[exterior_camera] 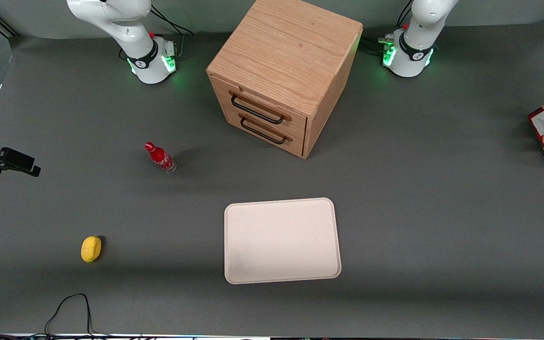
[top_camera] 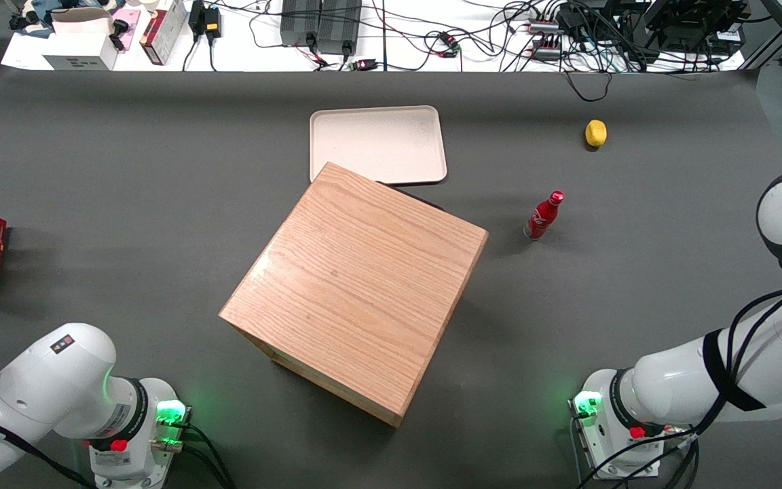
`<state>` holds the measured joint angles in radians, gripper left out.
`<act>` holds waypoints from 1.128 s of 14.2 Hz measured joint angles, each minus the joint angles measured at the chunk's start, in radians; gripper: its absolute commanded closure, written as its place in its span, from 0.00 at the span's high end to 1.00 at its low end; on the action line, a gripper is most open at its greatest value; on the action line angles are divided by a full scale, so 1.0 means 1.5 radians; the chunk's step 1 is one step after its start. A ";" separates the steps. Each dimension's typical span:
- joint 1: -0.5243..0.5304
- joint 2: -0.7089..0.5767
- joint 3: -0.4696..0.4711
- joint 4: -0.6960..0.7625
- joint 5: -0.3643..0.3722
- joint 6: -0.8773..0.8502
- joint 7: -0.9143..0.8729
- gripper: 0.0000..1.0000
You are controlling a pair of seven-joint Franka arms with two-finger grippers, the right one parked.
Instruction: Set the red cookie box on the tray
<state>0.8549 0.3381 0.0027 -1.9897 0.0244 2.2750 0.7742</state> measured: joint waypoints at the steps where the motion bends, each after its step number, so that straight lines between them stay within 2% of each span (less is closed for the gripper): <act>1: -0.005 -0.011 -0.001 0.023 0.000 -0.038 0.008 0.00; 5: -0.036 -0.046 -0.002 0.180 0.006 -0.249 0.020 0.00; 9: -0.073 -0.059 -0.003 0.382 0.042 -0.448 0.024 0.00; 13: -0.132 -0.060 -0.005 0.532 0.090 -0.574 0.027 0.00; 16: -0.188 -0.057 -0.008 0.565 0.092 -0.603 0.027 0.00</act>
<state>0.5730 0.2521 -0.0089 -1.1423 0.1619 1.3700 0.8144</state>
